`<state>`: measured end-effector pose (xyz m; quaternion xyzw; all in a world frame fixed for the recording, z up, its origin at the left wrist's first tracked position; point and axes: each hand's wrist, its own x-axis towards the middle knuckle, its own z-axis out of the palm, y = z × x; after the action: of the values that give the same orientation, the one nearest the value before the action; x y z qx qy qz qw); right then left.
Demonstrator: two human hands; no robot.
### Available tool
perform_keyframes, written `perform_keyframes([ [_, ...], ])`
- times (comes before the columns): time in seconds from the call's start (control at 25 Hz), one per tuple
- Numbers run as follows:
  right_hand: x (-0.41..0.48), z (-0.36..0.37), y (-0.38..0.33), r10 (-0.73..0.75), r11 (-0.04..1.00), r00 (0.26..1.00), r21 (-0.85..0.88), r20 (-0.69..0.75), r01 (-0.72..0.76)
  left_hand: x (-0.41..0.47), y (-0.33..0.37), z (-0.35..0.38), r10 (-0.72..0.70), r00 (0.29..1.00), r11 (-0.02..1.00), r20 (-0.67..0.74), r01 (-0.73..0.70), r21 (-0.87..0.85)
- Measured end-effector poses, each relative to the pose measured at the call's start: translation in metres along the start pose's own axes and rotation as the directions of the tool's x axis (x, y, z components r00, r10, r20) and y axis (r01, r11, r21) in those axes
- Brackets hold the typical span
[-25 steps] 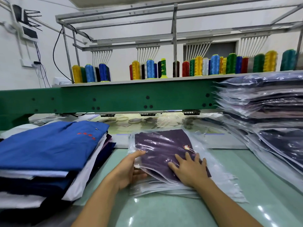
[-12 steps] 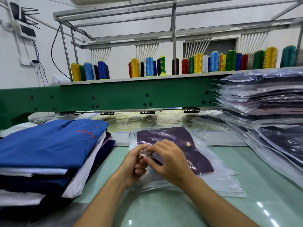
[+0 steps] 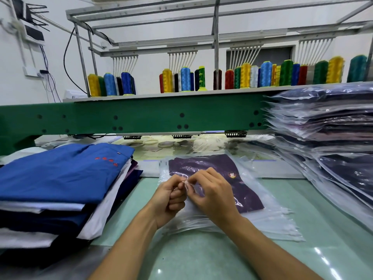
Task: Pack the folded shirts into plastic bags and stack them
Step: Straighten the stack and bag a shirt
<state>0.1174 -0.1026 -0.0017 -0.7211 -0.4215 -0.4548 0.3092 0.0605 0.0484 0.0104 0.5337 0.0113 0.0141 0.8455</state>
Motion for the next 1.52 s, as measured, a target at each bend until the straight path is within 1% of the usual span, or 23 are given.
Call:
perform_keyframes([
  [0.2, -0.001, -0.007, 0.012, 0.067, 0.997, 0.998, -0.023, 0.006, -0.067, 0.003, 0.002, -0.003, 0.077, 0.994, 0.974, -0.079, -0.092, -0.206],
  [0.36, -0.002, -0.013, 0.026, 0.172, 0.983, 0.985, -0.073, 0.014, -0.17, 0.005, 0.006, -0.011, 0.141, 0.969, 0.925, -0.203, -0.202, -0.323],
  [0.52, -0.001, -0.025, 0.048, 0.205, 0.958, 0.979, -0.203, 0.004, -0.2, 0.006, 0.011, -0.02, 0.176, 0.924, 0.888, -0.34, -0.298, -0.35],
  [0.64, -0.003, -0.034, 0.06, 0.279, 0.921, 0.959, -0.271, -0.042, -0.28, 0.006, 0.012, -0.024, 0.195, 0.877, 0.873, -0.439, -0.359, -0.33],
  [0.76, -0.004, -0.04, 0.065, 0.34, 0.892, 0.937, -0.287, -0.078, -0.348, 0.006, 0.013, -0.028, 0.187, 0.832, 0.858, -0.522, -0.397, -0.326],
  [0.88, -0.004, -0.044, 0.071, 0.395, 0.874, 0.912, -0.262, -0.107, -0.409, 0.006, 0.015, -0.031, 0.172, 0.799, 0.833, -0.576, -0.431, -0.348],
  [0.96, -0.005, -0.046, 0.076, 0.454, 0.851, 0.883, -0.236, -0.12, -0.47, 0.006, 0.015, -0.032, 0.174, 0.783, 0.822, -0.598, -0.45, -0.35],
  [1.08, -0.008, -0.046, 0.083, 0.541, 0.81, 0.829, -0.179, -0.144, -0.559, 0.005, 0.014, -0.033, 0.178, 0.782, 0.813, -0.597, -0.459, -0.359],
  [1.24, -0.009, -0.045, 0.084, 0.594, 0.775, 0.783, -0.129, -0.183, -0.618, 0.007, 0.013, -0.034, 0.181, 0.774, 0.845, -0.607, -0.438, -0.306],
  [1.36, -0.008, -0.044, 0.084, 0.633, 0.745, 0.747, -0.105, -0.201, -0.659, 0.007, 0.012, -0.033, 0.174, 0.781, 0.841, -0.599, -0.435, -0.323],
  [1.44, -0.008, -0.043, 0.082, 0.641, 0.737, 0.737, -0.096, -0.213, -0.669, 0.006, 0.012, -0.032, 0.173, 0.781, 0.836, -0.601, -0.439, -0.33],
  [1.52, -0.008, -0.042, 0.08, 0.632, 0.748, 0.743, -0.081, -0.219, -0.659, 0.005, 0.013, -0.033, 0.166, 0.78, 0.823, -0.603, -0.447, -0.352],
])
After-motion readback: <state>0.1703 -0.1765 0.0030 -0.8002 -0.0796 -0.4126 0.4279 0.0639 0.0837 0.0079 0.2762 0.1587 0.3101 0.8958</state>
